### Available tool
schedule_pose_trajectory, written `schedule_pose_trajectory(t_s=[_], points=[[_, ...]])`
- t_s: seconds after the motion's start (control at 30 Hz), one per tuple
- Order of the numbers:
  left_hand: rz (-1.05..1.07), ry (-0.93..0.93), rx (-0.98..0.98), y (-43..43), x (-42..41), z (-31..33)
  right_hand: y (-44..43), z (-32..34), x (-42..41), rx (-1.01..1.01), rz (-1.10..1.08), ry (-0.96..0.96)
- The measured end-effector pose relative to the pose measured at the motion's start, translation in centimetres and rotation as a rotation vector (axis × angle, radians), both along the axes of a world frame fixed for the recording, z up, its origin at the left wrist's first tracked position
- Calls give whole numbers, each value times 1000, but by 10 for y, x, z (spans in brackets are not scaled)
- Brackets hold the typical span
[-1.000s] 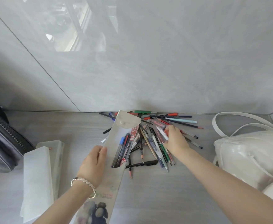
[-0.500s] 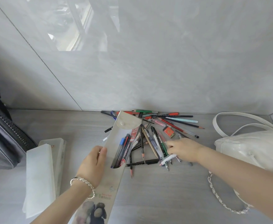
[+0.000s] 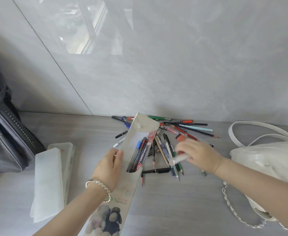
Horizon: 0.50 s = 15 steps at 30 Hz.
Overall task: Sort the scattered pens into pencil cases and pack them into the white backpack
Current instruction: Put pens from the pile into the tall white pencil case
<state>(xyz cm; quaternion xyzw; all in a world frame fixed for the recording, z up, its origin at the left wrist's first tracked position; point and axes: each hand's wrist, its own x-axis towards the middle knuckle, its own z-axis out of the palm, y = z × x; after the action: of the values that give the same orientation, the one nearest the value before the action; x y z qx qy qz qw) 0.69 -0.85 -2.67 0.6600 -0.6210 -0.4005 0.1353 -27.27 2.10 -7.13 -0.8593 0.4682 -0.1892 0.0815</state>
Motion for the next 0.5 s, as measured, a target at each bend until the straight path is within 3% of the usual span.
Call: schedule_pose_trajectory(t_s=[0.13, 0.27, 0.33, 0.5], points=[[-23, 21, -7, -1, -7, 3, 6, 60, 56, 61, -523, -975], [-81, 42, 38, 5, -16, 4, 2, 79, 99, 240, -592, -1581], [-117, 49, 22, 8, -20, 4, 0, 76, 122, 345, -609, -1703], [-97, 105, -35, 9, -21, 9, 6, 65, 145, 486, -580, -1612]])
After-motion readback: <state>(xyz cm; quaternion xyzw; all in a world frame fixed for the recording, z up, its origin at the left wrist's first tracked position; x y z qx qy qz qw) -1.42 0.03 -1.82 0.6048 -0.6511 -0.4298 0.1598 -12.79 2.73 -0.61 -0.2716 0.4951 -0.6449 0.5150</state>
